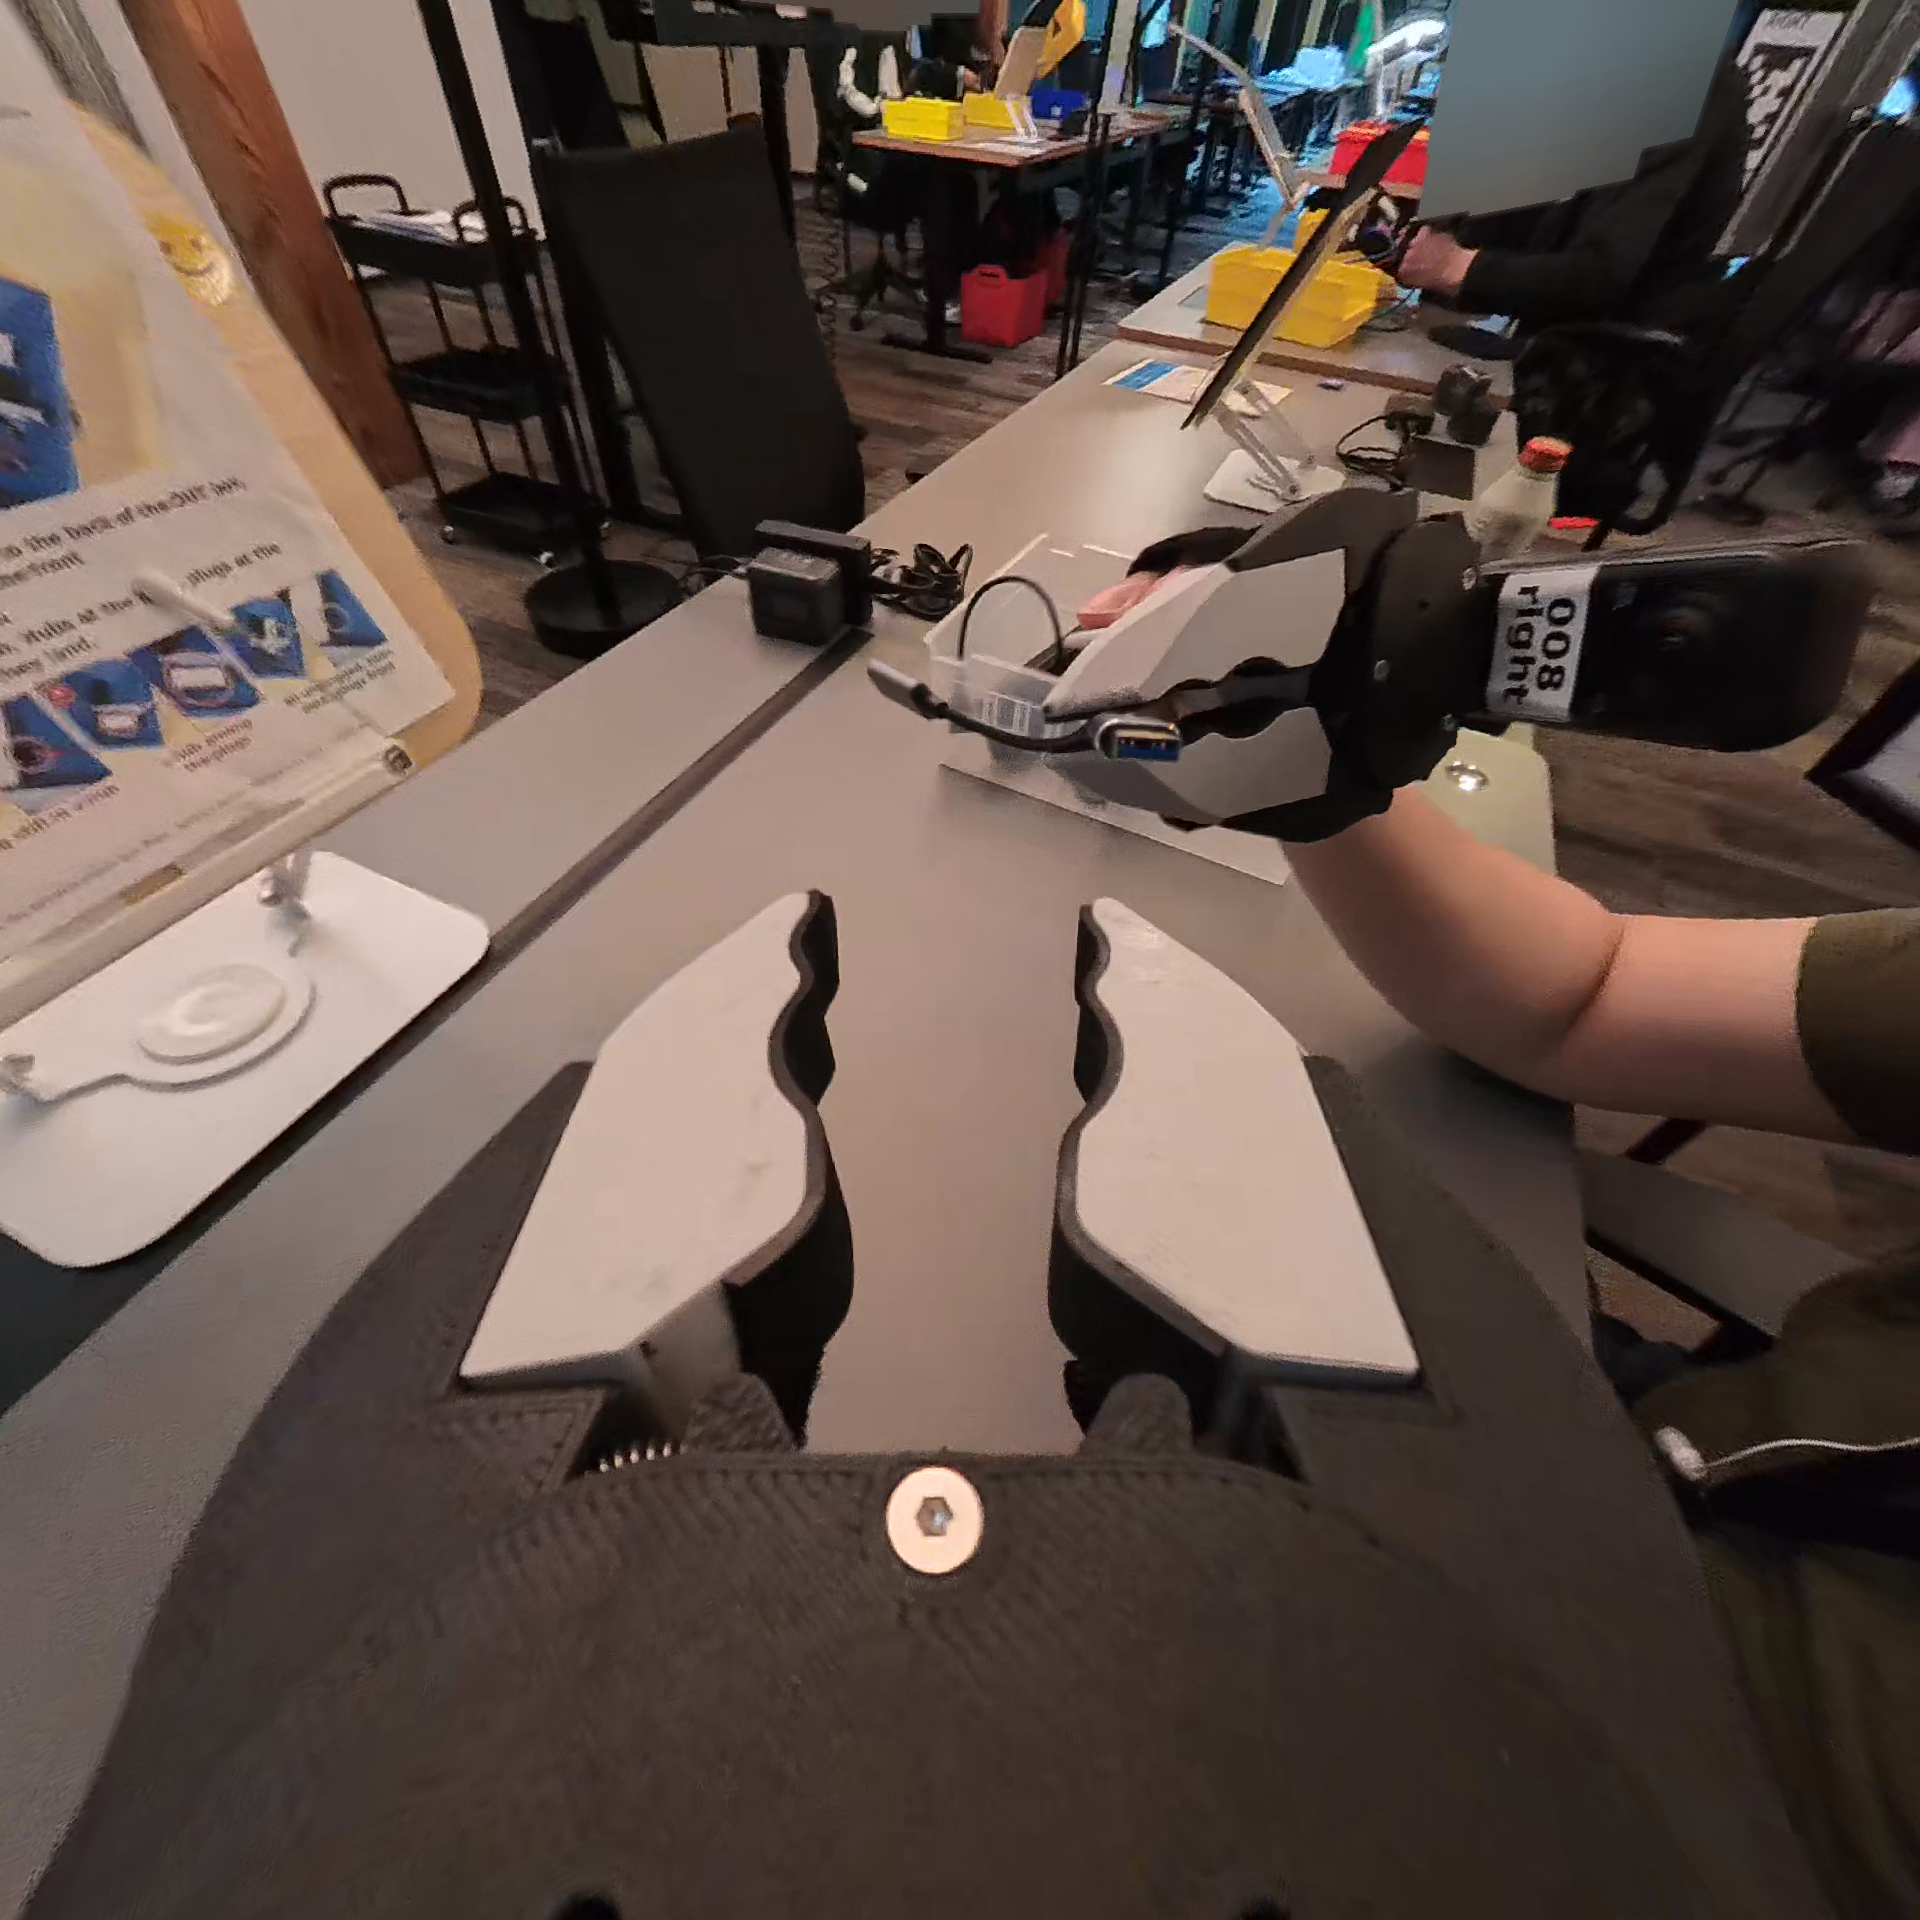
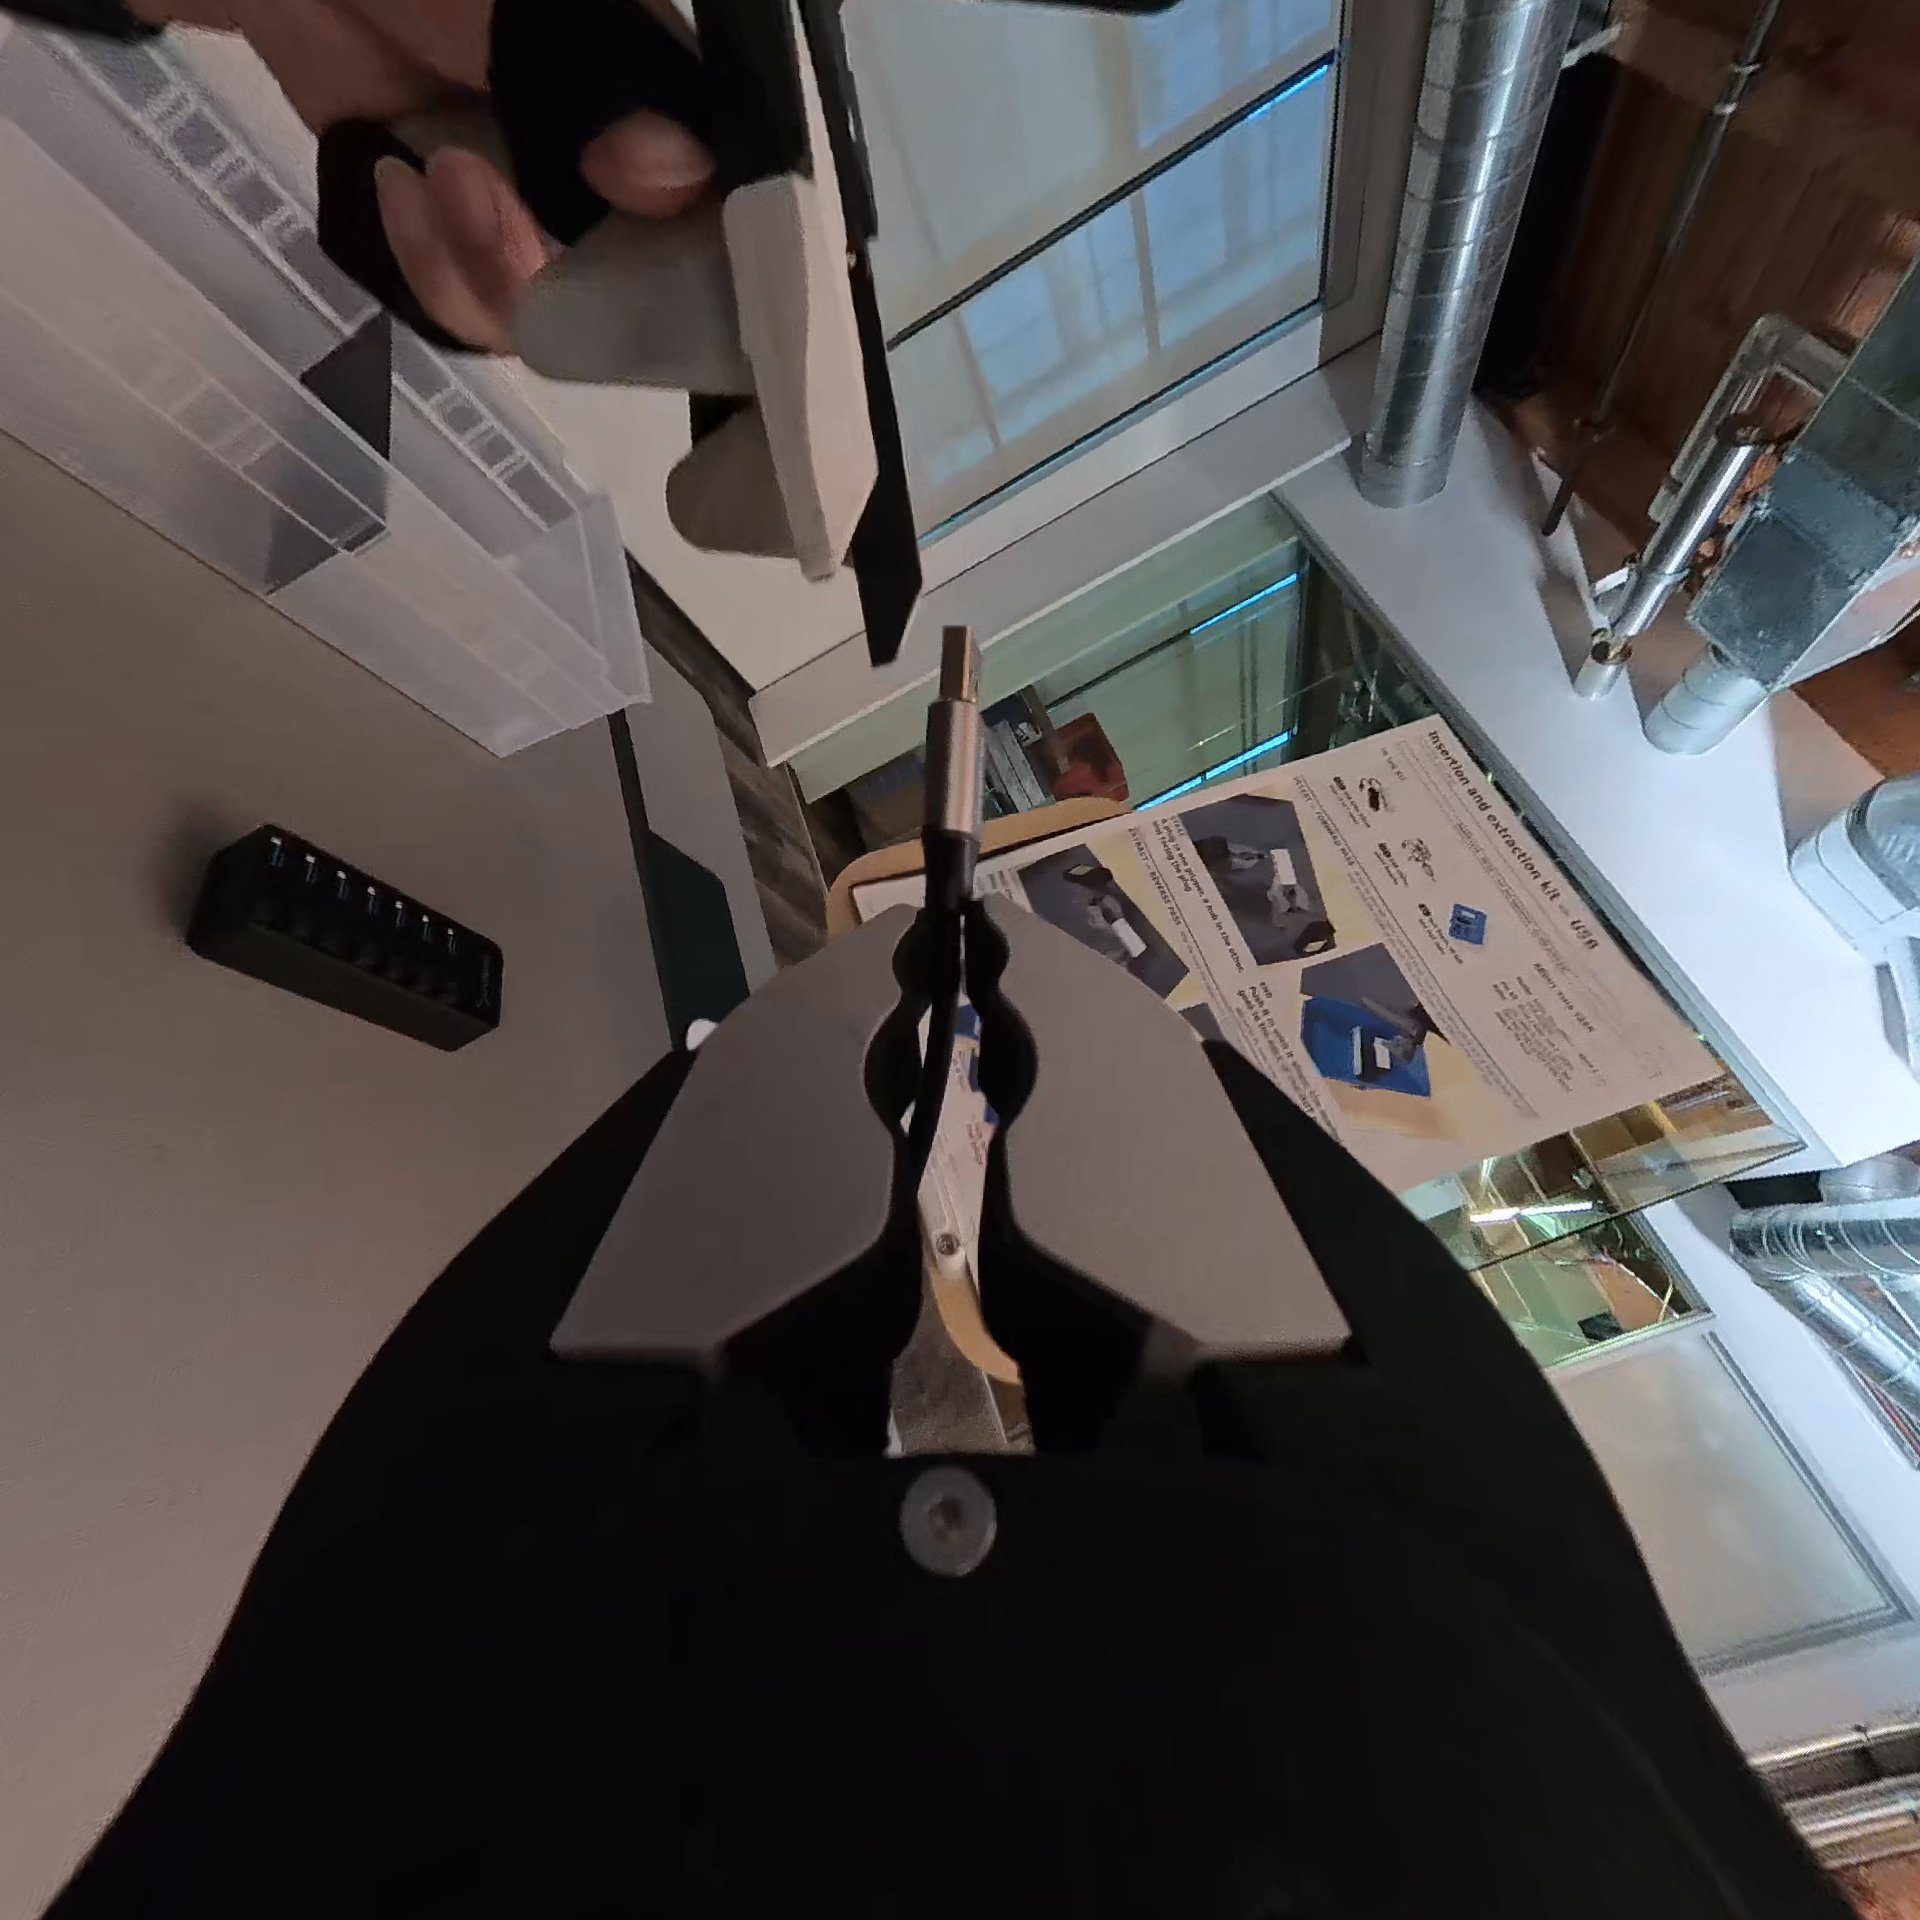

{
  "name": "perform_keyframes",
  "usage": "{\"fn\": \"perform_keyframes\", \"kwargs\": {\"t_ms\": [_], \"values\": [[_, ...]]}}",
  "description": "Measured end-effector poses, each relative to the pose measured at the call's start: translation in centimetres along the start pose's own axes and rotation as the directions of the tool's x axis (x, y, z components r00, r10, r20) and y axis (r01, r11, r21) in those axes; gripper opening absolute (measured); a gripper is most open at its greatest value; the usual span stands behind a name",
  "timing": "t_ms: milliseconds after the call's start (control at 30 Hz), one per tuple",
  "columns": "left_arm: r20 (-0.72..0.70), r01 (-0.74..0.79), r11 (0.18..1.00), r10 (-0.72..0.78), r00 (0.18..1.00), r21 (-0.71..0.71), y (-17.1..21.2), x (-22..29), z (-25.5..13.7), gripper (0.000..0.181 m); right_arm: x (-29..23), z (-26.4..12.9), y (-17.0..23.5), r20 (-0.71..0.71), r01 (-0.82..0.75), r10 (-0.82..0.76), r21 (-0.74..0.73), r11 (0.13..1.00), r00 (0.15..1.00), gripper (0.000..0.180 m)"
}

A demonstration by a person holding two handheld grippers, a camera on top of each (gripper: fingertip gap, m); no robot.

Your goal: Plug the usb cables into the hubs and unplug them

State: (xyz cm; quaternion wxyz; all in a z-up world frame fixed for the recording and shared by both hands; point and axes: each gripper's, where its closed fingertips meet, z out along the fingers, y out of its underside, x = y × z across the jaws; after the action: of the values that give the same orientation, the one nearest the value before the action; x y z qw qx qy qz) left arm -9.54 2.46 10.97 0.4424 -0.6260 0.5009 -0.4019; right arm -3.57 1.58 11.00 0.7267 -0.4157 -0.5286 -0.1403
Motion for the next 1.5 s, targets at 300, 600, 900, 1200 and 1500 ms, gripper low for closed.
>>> {"fn": "perform_keyframes", "kwargs": {"t_ms": [300, 600, 900, 1200, 1500], "values": [[0.195, 0.074, 0.994, -0.056, 0.979, -0.086, 2.6, -5.6, -1.2, 0.041, -6.0, 2.0, 3.6, 0.302, -0.06, 0.095, -0.124, 0.991, 0.949, 0.006], [0.373, 0.468, 0.789, -0.327, 0.868, -0.398, 14.4, -12.9, 0.7, 0.068, -19.2, 1.9, 14.2, 0.588, -0.09, 0.503, -0.59, 0.803, 0.634, 0.006], [0.542, 0.583, 0.545, -0.257, 0.8, -0.603, 22.5, -14.2, 2.3, 0.089, -22.1, -0.7, 14.4, 0.657, -0.104, 0.638, -0.659, 0.744, 0.402, 0.007], [0.541, 0.595, 0.513, -0.272, 0.796, -0.618, 24.9, -14.8, 4.2, 0.075, -19.8, 0.3, 10.8, 0.634, -0.426, 0.735, -0.611, 0.667, 0.24, 0.027], [0.523, 0.504, 0.513, -0.12, 0.844, -0.695, 25.4, -15.1, 4.5, 0.063, -16.3, 4.3, 14.4, 0.314, -0.701, 0.929, -0.617, 0.357, 0.196, 0.029]]}}
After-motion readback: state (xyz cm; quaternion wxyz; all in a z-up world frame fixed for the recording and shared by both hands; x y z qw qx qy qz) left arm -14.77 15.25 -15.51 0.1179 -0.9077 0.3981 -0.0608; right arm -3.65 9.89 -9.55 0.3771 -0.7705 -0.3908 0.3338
